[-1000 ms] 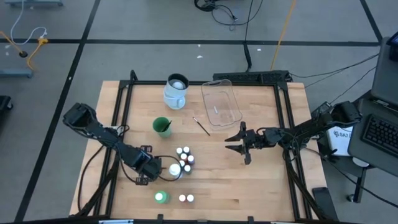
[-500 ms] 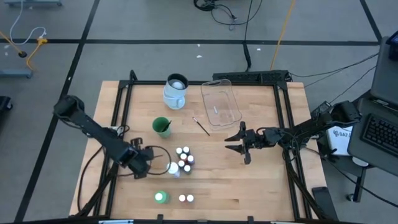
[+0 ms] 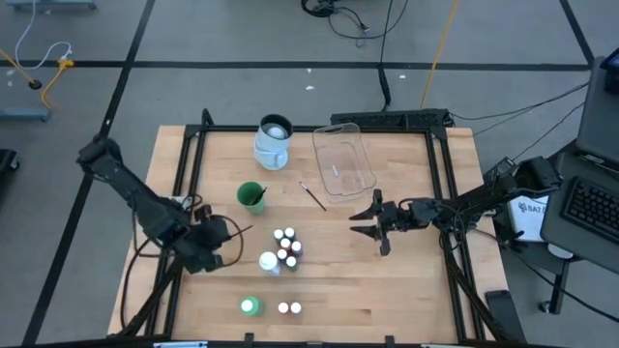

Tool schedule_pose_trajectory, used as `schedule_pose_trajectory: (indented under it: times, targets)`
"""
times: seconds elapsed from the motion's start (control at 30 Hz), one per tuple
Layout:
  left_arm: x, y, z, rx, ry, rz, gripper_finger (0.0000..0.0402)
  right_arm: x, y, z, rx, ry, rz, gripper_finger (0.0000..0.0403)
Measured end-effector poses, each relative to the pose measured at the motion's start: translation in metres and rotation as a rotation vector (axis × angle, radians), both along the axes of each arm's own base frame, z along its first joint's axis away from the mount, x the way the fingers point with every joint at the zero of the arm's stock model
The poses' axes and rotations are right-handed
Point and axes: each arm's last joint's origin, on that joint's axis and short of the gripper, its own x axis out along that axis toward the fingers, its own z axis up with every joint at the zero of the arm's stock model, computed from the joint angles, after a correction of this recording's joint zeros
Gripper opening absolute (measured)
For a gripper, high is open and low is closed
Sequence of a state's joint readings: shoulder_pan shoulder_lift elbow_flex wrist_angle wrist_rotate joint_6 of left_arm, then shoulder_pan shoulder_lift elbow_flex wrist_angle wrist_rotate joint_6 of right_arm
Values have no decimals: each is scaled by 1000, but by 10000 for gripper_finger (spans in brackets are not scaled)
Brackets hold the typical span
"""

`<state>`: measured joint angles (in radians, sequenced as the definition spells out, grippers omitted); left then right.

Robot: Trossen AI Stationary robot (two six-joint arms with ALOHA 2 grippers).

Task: Pick & Place Paint Supplies
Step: Put the silver paintbrush into the green cup

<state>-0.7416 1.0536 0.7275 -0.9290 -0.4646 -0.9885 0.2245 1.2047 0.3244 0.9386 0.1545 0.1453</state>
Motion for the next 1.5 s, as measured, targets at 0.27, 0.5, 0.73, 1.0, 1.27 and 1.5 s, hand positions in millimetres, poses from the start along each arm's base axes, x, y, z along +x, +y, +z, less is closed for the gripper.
schedule_pose_trajectory:
  times: [0.27,0.5,0.73,1.0,1.27,1.5]
  targets:
    - [-7,0,50,219,-429,-2,0,0,0,-1,-9,6,3,125]
    - [-3,16,51,503,-646,228,0,0,0,-1,-7,6,2,125]
    - [5,35,12,557,-639,382,0,0,0,-1,-23,6,2,125]
    - [24,43,-13,518,-623,341,0,0,0,-1,-34,6,0,125]
    - [41,63,-11,495,-621,285,0,0,0,-1,-47,5,0,125]
    - [49,77,-17,441,-573,267,0,0,0,-1,-47,5,1,125]
